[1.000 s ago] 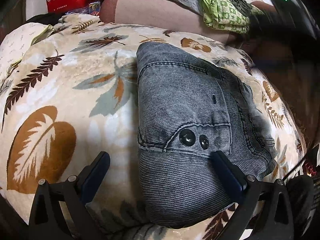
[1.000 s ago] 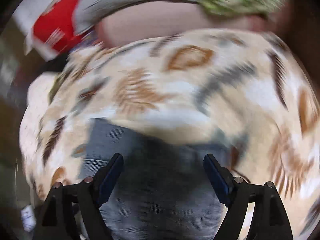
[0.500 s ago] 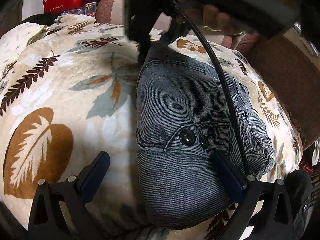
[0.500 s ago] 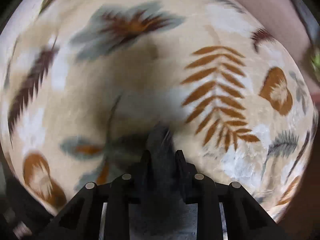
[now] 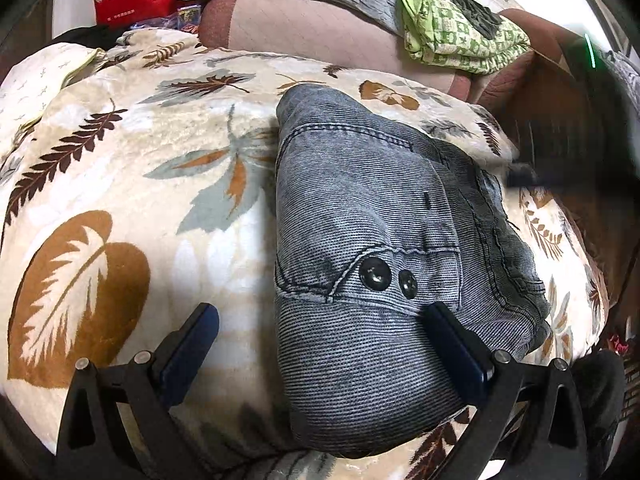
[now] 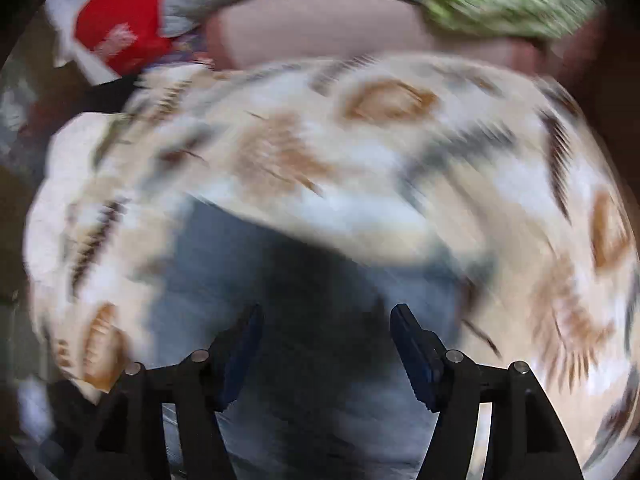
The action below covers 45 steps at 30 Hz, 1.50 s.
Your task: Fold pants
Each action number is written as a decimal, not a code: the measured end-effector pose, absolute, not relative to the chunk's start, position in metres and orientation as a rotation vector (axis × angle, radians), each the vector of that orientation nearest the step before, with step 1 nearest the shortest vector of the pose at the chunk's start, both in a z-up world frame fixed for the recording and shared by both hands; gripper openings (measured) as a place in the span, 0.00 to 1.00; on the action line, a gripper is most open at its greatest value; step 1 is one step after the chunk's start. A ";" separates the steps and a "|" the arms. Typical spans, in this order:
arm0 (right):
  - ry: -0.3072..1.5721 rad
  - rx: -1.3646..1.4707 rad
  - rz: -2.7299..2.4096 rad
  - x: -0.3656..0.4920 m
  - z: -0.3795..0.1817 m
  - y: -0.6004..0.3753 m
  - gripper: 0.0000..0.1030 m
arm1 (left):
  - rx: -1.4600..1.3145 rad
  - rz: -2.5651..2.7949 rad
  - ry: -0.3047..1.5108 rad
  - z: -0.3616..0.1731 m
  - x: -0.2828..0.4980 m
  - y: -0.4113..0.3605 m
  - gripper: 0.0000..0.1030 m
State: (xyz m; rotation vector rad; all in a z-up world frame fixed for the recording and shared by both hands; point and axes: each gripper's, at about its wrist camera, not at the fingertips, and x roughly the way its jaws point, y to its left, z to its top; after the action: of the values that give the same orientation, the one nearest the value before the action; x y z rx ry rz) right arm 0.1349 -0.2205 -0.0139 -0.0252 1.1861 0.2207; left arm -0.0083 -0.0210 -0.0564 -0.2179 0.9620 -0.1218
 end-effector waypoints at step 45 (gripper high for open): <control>0.993 -0.017 0.185 -0.006 -0.015 -0.288 0.94 | -0.285 -0.044 0.927 -0.006 -0.011 0.003 0.99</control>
State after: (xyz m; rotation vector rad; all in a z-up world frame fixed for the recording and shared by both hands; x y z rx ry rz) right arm -0.0056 -0.2881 -0.0149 -0.0168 0.9929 0.1848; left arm -0.0109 0.0031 -0.0061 -0.2851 0.9268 -0.0442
